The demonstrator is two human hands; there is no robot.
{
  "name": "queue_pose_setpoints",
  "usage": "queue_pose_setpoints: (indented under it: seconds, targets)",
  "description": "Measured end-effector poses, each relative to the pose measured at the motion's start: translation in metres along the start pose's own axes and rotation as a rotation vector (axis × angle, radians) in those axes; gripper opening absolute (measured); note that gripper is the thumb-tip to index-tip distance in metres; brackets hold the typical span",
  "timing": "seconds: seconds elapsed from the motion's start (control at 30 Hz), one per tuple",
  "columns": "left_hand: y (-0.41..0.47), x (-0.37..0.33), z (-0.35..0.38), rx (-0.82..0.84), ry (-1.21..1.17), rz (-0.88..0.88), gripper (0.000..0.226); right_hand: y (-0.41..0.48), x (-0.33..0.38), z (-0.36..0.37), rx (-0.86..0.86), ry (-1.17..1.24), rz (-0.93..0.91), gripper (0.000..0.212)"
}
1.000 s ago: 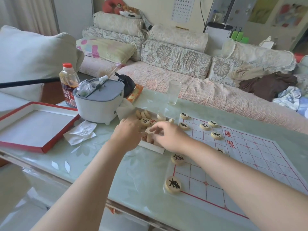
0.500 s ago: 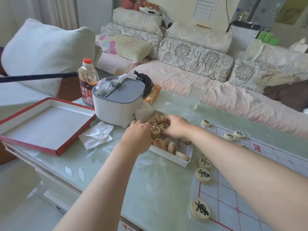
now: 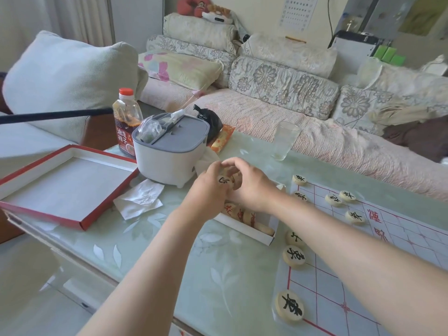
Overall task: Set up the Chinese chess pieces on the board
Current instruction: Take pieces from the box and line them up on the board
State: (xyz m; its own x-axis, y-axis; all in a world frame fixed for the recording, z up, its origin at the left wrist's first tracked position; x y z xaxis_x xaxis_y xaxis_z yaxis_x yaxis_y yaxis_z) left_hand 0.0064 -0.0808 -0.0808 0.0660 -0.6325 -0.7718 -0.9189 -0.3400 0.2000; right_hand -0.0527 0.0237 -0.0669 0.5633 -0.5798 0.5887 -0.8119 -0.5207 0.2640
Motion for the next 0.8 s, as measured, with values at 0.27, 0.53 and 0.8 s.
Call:
queue_pose_setpoints:
  seconds: [0.27,0.53,0.8]
  targets:
    - [-0.001,0.019,-0.022,-0.156,-0.026,-0.147,0.041,0.003,-0.01,0.007,0.06,-0.091,0.109,0.061]
    - [0.002,0.022,-0.019,-0.088,-0.034,-0.174,0.048,0.004,-0.02,0.018,0.144,-0.259,0.161,0.04]
    - [0.001,0.011,-0.013,-0.061,0.009,-0.112,0.044,-0.008,-0.027,-0.011,-0.028,-0.121,0.142,0.032]
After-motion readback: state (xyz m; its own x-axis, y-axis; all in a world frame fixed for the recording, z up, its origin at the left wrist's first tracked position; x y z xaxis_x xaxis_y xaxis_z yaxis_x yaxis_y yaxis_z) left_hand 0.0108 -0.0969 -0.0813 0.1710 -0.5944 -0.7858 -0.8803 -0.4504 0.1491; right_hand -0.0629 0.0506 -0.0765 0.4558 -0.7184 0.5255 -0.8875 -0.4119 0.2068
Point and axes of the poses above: each hand's wrist, its own y-axis towards the middle knuckle, its own z-axis out of the palm, x = y × z, the point moved 7 cm from there along y, towards the middle knuckle, and after that the axes turned 7 degrees about -x, right-handed, at the moved point
